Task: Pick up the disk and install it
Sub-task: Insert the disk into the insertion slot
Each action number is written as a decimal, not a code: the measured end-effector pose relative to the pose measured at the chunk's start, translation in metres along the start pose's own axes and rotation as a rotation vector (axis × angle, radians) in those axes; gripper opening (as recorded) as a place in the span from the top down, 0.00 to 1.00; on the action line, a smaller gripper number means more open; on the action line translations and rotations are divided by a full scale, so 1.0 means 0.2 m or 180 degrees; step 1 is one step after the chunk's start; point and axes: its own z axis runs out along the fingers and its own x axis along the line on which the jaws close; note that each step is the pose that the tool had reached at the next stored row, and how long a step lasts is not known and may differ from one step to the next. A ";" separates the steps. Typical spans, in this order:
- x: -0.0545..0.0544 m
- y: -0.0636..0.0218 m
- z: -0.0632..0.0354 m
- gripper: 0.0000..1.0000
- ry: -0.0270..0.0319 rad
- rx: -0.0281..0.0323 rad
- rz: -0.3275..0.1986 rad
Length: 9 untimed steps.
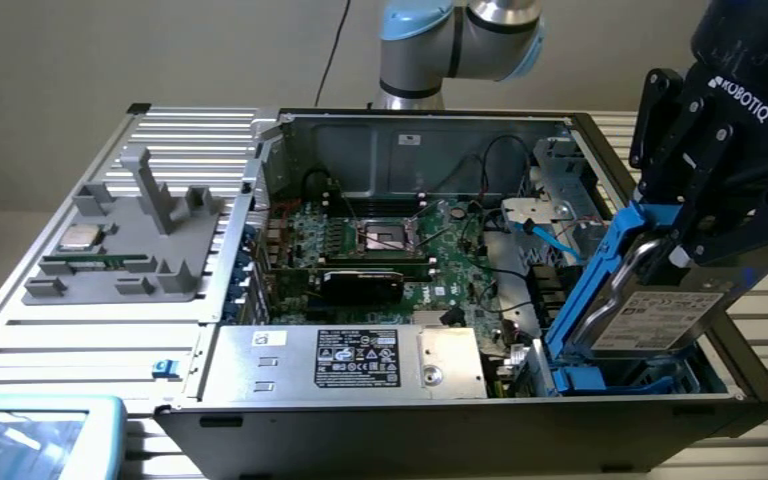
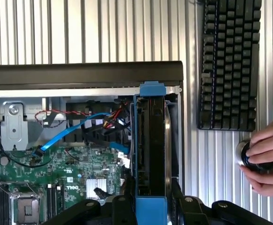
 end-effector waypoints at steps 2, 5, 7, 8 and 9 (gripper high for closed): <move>0.00 -0.004 0.004 0.63 0.0001 0.0000 0.0007; 0.00 -0.007 0.008 0.63 0.0001 0.0000 0.0010; 0.00 -0.007 0.010 0.63 0.0000 0.0000 0.0011; 0.00 -0.007 0.012 0.63 0.0002 0.0000 0.0011; 0.00 -0.007 0.013 0.63 0.0002 0.0000 0.0011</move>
